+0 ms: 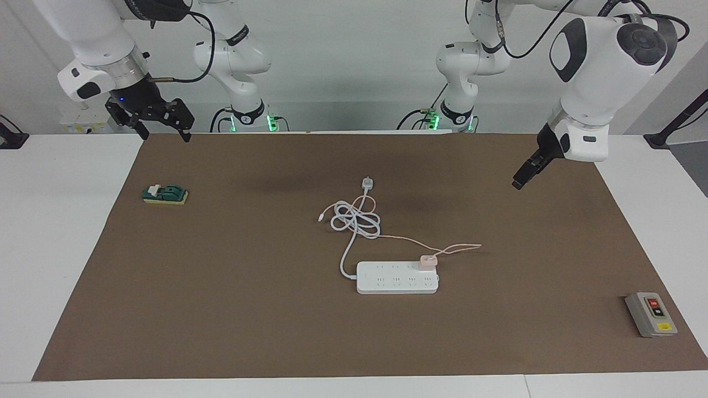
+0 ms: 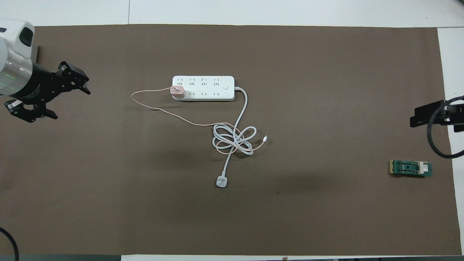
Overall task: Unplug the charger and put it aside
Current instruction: 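Reach the left gripper to the pink charger while the right gripper reaches the strip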
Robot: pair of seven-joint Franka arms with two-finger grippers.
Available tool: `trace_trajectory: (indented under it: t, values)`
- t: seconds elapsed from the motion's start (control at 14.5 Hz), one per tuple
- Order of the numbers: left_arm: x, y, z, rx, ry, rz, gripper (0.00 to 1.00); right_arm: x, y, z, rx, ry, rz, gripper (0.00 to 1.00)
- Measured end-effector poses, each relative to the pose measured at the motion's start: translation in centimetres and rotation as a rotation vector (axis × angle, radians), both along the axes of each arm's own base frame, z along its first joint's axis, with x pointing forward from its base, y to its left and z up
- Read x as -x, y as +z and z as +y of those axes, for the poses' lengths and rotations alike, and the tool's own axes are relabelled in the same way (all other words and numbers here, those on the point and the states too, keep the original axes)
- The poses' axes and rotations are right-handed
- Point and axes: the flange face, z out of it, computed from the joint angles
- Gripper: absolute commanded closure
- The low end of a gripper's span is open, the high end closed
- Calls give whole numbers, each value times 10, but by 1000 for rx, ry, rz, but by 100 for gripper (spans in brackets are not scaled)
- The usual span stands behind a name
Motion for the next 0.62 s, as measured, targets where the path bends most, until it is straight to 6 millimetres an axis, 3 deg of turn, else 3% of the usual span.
trace_trajectory:
  t: [0.21,0.41,0.62]
  values:
    - [-13,-12,-34,-14,214,2,0,-14,-30,22,-78,-214,81,0]
    - [-25,-26,-57,-22,418,-6,0,-42,-74,51,-158,-439,170,0]
    - [-38,-57,-85,-29,582,-6,0,-77,-139,122,-227,-679,261,0]
